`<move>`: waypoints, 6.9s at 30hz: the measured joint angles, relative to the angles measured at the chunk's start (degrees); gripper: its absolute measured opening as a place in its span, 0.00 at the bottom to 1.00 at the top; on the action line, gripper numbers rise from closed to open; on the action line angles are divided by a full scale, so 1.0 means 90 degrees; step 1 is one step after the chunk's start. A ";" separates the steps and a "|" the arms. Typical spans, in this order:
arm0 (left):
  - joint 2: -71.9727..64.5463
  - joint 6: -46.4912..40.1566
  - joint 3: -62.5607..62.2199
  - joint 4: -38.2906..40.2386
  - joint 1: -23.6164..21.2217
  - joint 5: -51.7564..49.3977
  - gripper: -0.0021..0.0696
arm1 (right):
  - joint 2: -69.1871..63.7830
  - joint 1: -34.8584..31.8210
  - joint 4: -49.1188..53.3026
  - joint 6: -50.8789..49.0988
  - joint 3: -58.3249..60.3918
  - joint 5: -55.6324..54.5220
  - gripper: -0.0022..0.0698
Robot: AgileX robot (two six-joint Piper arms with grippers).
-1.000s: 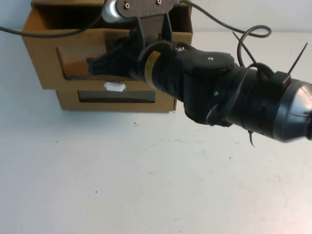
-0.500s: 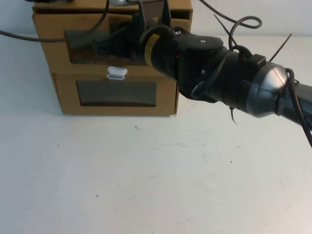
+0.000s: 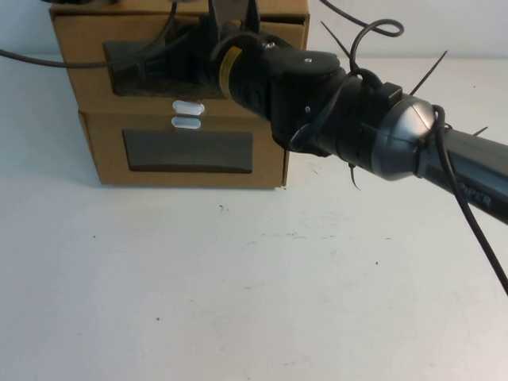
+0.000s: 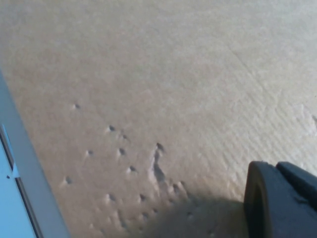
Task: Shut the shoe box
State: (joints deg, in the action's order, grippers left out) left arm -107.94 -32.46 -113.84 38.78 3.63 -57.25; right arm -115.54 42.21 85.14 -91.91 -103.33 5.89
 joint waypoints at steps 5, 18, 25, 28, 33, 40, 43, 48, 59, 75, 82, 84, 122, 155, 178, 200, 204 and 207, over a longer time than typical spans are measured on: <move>0.0000 0.0000 0.0000 0.0048 0.0000 -0.0024 0.03 | -0.0098 -0.0229 0.0015 -0.0060 -0.0036 -0.0416 0.01; 0.0686 -0.0294 0.0000 -0.0243 0.0000 -0.0213 0.03 | 0.0522 -0.0402 0.1018 -0.1675 0.0240 -0.1724 0.01; 0.1738 -0.0239 0.0000 -0.0596 0.0000 -0.0276 0.03 | 0.1980 -0.0402 0.1371 -0.2424 0.1249 -0.2318 0.01; 0.2156 -0.0137 0.0059 -0.0660 0.0000 -0.0361 0.03 | 0.2678 -0.0402 0.1386 -0.2483 0.1853 -0.2377 0.01; 0.3477 -0.0081 0.1141 -0.0670 0.0000 0.0350 0.03 | 0.3971 -0.0402 0.1386 -0.2505 0.3203 -0.2378 0.01; 0.6768 -0.0265 0.4660 -0.0649 0.0000 0.1974 0.03 | 0.5696 -0.0402 0.1398 -0.2505 0.5091 -0.2234 0.01; 0.8305 -0.0291 0.6206 -0.0624 0.0000 0.2503 0.03 | 0.6253 -0.0402 0.1398 -0.2518 0.5643 -0.2234 0.01; 1.0714 -0.0264 0.8502 -0.0609 0.0000 0.3165 0.03 | 0.6699 -0.0402 0.1398 -0.2520 0.6281 -0.2322 0.01; 1.2055 -0.0158 1.0978 -0.0609 0.0000 0.3598 0.03 | 0.6796 -0.0402 0.1412 -0.2634 0.6746 -0.2516 0.01; 1.1962 -0.0283 1.2817 -0.0431 0.0000 0.5910 0.03 | 0.6796 -0.0402 0.1412 -0.2550 0.6939 -0.2312 0.01; 1.1962 -0.0283 1.2817 -0.0431 0.0000 0.5913 0.03 | 0.6796 -0.0402 0.1412 -0.2550 0.6939 -0.2312 0.01; 1.1962 -0.0283 1.2817 -0.0431 0.0000 0.5913 0.03 | 0.6796 -0.0402 0.1412 -0.2550 0.6939 -0.2338 0.01; 1.1962 -0.0283 1.2817 -0.0431 0.0000 0.5924 0.03 | 1.2038 -0.3758 0.1349 -0.1377 1.1065 -0.0829 0.01; 1.1954 -0.0283 1.2817 -0.0431 0.0000 0.5937 0.03 | 1.2901 -0.3828 -1.0339 1.0530 1.1399 0.1691 0.01; 1.1954 -0.0283 1.2817 -0.0431 0.0000 0.5940 0.03 | 1.2913 -0.3828 -1.0393 1.0853 1.1652 0.1563 0.01; 1.2016 0.0478 1.2817 -0.2321 0.0000 0.5516 0.03 | 1.2925 -0.3828 -1.0416 1.0853 1.1652 0.1572 0.01; 1.2053 0.2019 1.2817 -0.4004 0.0000 0.4826 0.03 | 1.2925 -0.3828 -1.0416 1.0853 1.1652 0.1572 0.01; 1.2053 0.2655 1.2817 -0.4523 0.0000 0.4400 0.03 | 1.2925 -0.3828 -1.0416 1.0853 1.1652 0.1572 0.01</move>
State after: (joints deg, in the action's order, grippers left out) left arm 0.54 -8.57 1.51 -1.93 3.63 -17.65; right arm 0.79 7.75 -8.61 5.77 1.54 20.04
